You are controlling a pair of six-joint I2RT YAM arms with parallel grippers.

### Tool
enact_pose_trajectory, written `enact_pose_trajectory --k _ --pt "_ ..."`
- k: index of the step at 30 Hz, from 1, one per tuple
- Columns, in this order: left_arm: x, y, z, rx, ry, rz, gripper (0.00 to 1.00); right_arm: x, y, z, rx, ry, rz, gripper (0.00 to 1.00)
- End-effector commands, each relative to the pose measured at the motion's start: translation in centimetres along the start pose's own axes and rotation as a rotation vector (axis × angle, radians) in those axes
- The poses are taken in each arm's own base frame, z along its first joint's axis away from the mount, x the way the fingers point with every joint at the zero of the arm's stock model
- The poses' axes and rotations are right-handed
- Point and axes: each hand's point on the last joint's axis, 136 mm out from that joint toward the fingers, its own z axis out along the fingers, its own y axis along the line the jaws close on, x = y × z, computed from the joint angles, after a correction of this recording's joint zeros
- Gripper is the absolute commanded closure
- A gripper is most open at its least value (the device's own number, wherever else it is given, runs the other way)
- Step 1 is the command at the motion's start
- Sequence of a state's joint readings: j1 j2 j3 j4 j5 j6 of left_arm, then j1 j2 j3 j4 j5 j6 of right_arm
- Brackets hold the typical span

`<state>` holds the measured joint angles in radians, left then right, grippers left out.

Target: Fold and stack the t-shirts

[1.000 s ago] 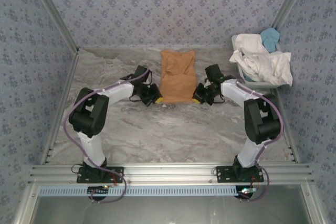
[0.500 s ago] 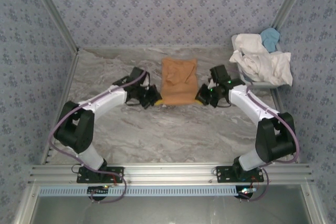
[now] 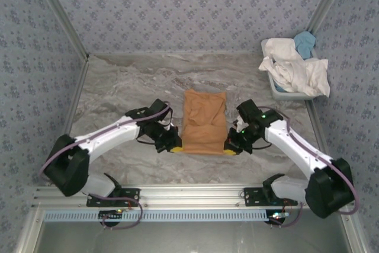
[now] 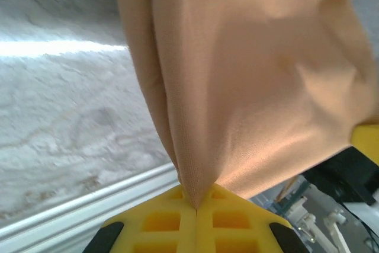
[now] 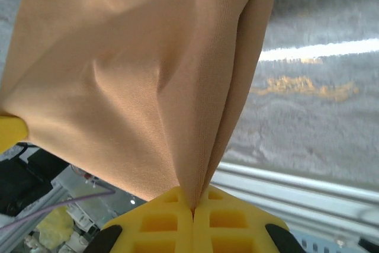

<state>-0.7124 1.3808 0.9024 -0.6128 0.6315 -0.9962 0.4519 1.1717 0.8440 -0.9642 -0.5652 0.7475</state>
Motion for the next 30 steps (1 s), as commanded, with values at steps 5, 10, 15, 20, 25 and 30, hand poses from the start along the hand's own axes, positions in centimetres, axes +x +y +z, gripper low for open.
enact_pose_trajectory --k 5,10,15,20,25,30 --pt "-0.3 -4.6 -4.9 0.120 -0.130 0.011 1.00 1.3 2.1 -4.5 -0.038 -0.053 0.109 1.00" --pt "-3.3 -6.5 -6.6 0.159 -0.186 -0.039 1.00 -1.4 4.0 -6.5 -0.054 -0.109 0.144 1.00" --pt "-7.6 -7.8 -7.0 0.179 -0.218 -0.102 1.00 -5.5 5.3 -7.7 -0.075 -0.165 0.173 1.00" --pt "-12.4 -9.1 -6.9 0.183 -0.227 -0.175 1.00 -11.1 5.7 -7.6 -0.099 -0.186 0.226 1.00" --pt "-18.0 -8.6 -4.7 0.122 -0.197 -0.253 1.00 -17.8 5.7 -5.9 -0.145 -0.180 0.266 1.00" --pt "-24.5 -7.1 -1.6 0.103 -0.198 -0.344 1.00 -25.8 5.2 -3.7 -0.129 -0.197 0.277 1.00"
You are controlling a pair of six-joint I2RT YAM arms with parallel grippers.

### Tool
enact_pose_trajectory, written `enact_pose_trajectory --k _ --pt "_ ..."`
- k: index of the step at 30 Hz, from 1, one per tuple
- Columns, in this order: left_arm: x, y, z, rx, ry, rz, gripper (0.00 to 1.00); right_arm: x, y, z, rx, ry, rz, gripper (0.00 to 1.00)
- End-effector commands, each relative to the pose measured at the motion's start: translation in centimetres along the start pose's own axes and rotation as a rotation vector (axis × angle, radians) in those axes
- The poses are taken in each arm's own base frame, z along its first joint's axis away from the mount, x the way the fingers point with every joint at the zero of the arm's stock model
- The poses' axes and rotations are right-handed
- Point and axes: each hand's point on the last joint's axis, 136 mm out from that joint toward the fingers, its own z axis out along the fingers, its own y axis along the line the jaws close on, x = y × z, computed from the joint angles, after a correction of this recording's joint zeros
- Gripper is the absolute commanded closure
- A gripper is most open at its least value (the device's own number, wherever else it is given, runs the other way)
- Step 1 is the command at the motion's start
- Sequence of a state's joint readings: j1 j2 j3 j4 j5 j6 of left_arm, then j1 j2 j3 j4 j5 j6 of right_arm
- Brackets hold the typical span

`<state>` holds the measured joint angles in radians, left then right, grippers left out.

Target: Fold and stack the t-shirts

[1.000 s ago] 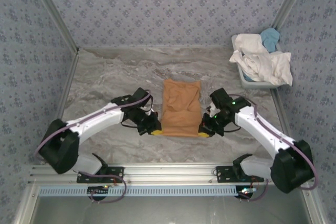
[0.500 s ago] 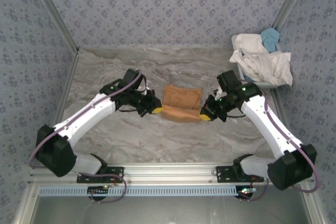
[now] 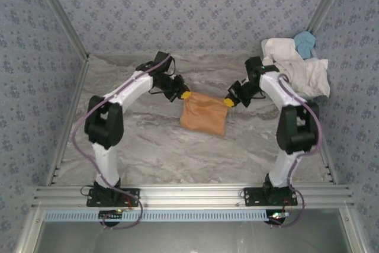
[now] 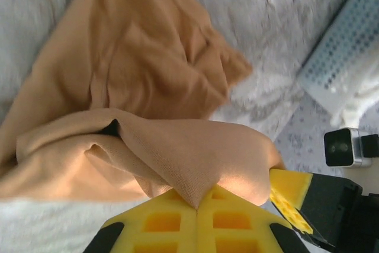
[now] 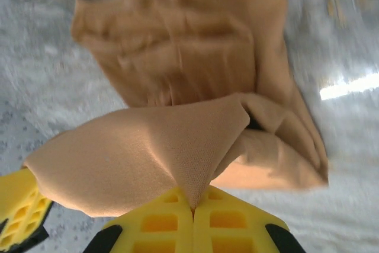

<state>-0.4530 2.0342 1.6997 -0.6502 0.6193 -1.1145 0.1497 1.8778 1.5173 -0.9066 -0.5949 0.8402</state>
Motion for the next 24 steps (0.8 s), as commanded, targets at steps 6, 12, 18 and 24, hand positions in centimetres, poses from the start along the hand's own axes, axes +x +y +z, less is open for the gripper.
enact_pose_trajectory --k 6,12,18,24 --pt "-8.5 -1.5 4.3 -0.004 -0.015 -0.017 0.58 -9.0 1.4 2.2 0.067 -0.108 -0.019 0.69" --pt "-8.9 -2.8 -0.9 -0.089 -0.125 0.079 0.42 -9.8 2.8 -0.7 0.079 -0.258 -0.100 0.48" --pt "-3.8 -1.7 -2.5 -0.050 -0.149 0.059 0.56 -6.3 2.5 -2.6 0.065 -0.334 -0.175 0.57" --pt "-1.5 -0.6 -0.8 0.088 -0.139 0.009 0.71 -4.1 3.8 -0.3 -0.138 -0.338 -0.202 0.85"
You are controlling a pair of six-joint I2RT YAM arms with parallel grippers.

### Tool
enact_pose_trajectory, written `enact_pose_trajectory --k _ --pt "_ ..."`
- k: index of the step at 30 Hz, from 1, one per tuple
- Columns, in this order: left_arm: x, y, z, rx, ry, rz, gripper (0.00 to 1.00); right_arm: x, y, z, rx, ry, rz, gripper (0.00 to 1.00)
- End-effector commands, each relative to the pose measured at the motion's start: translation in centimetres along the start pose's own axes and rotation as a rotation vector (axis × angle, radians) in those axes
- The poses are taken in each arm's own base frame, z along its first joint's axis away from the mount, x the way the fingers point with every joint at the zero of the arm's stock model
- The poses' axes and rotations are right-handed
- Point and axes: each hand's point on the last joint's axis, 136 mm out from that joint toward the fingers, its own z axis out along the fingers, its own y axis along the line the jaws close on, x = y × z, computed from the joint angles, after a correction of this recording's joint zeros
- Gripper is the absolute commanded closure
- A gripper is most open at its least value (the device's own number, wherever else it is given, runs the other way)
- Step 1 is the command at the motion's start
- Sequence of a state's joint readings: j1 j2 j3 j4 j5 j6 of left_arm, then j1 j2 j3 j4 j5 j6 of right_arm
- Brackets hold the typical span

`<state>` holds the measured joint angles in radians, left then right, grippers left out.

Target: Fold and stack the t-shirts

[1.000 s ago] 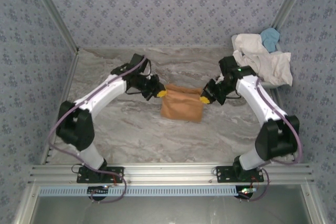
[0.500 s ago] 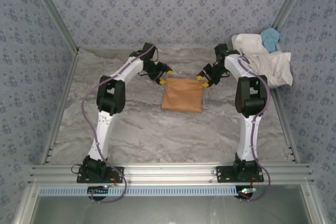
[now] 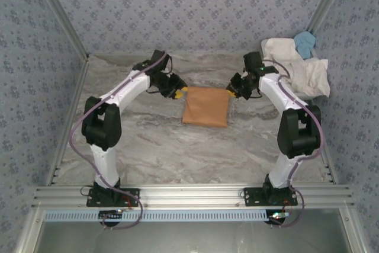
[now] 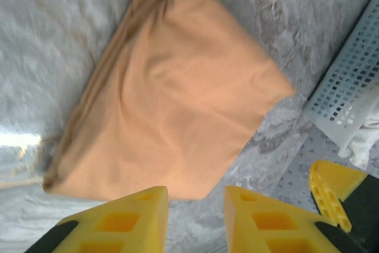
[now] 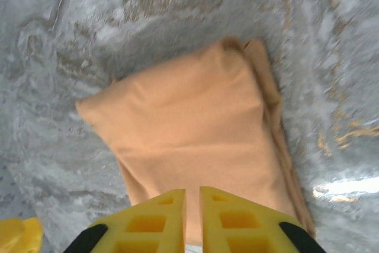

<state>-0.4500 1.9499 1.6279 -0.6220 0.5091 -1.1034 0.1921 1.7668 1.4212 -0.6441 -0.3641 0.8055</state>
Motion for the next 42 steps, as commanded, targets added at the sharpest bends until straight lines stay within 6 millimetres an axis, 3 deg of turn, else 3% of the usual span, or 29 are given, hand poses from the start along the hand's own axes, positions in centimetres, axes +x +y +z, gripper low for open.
enact_pose_trajectory --k 1,3,8,13,20,25,29,32,35,38,42 --pt "-0.8 -1.4 1.8 0.126 -0.009 -0.032 0.71 -0.7 1.7 2.3 -0.133 -0.019 0.011 0.86" --pt "-1.3 -2.1 2.9 0.138 0.006 -0.034 0.72 -0.4 1.2 3.8 -0.128 0.029 0.019 0.87" --pt "-4.1 -3.3 6.6 0.113 0.008 -0.017 0.73 -1.9 0.4 6.9 -0.113 0.065 0.054 0.88" --pt "-6.6 -2.8 9.7 0.053 0.016 -0.010 0.75 -2.8 -1.2 8.9 -0.072 0.077 0.102 0.88" --pt "-10.2 -0.8 12.7 0.012 0.015 -0.025 0.78 -1.5 -4.3 11.7 0.002 0.151 0.168 0.85" --pt "-11.2 -2.8 11.8 0.066 0.015 0.016 0.78 -1.9 -4.3 11.2 0.000 0.141 0.173 0.82" --pt "-11.4 -5.1 7.2 0.047 -0.060 0.080 0.74 -3.9 -1.1 8.3 -0.073 0.073 0.087 0.78" --pt "-10.1 -6.9 2.3 0.021 -0.160 0.114 0.61 -5.2 2.2 4.5 -0.141 -0.013 0.010 0.72" --pt "-6.7 -6.4 -1.0 0.015 -0.223 0.048 0.55 -5.2 3.8 0.2 -0.188 -0.099 -0.018 0.63" --pt "-1.7 -3.7 -1.7 0.059 -0.252 -0.108 0.53 -3.4 4.1 -3.2 -0.252 -0.150 0.006 0.55" --pt "5.3 0.2 0.6 0.139 -0.231 -0.346 0.52 0.8 3.1 -5.8 -0.364 -0.151 0.058 0.46"
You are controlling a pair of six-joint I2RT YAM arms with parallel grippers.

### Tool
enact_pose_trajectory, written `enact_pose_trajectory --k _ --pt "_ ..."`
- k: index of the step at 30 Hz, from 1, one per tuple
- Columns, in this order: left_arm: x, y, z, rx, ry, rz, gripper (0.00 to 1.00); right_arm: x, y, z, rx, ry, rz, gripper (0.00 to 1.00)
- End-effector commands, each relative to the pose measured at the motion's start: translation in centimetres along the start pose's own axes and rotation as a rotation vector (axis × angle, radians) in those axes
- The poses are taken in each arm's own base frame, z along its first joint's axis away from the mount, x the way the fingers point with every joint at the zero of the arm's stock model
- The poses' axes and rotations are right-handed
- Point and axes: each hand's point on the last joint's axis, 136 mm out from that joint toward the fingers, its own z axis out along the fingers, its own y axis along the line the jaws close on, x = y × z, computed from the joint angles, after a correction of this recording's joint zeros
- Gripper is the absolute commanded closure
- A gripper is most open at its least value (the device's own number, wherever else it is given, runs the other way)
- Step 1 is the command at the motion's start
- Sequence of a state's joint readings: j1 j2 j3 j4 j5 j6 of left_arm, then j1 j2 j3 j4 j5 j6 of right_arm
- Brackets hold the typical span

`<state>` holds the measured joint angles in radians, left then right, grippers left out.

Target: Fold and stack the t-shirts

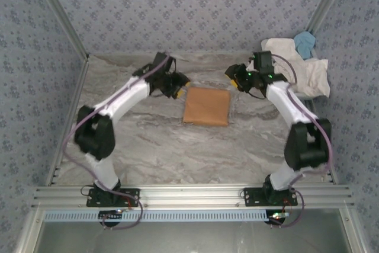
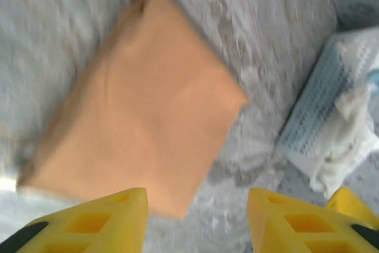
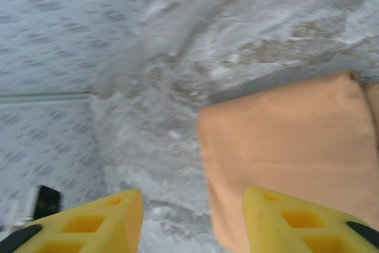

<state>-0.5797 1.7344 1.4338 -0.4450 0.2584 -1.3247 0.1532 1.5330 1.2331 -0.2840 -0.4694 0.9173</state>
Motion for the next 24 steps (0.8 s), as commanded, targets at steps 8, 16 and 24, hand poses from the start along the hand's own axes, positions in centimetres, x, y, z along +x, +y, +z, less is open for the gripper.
enact_pose_trajectory --k 8,16,24 --pt "10.2 5.6 6.8 0.086 -0.062 -0.512 0.43 8.6 -2.7 -6.0 -0.156 0.054 0.117 0.38" --pt "11.4 6.3 10.7 0.121 -0.119 -0.627 0.40 10.3 -3.4 -8.0 -0.173 0.089 0.142 0.38" --pt "10.4 6.4 14.3 0.176 -0.163 -0.683 0.48 10.1 -2.1 -9.5 -0.189 0.082 0.119 0.38"
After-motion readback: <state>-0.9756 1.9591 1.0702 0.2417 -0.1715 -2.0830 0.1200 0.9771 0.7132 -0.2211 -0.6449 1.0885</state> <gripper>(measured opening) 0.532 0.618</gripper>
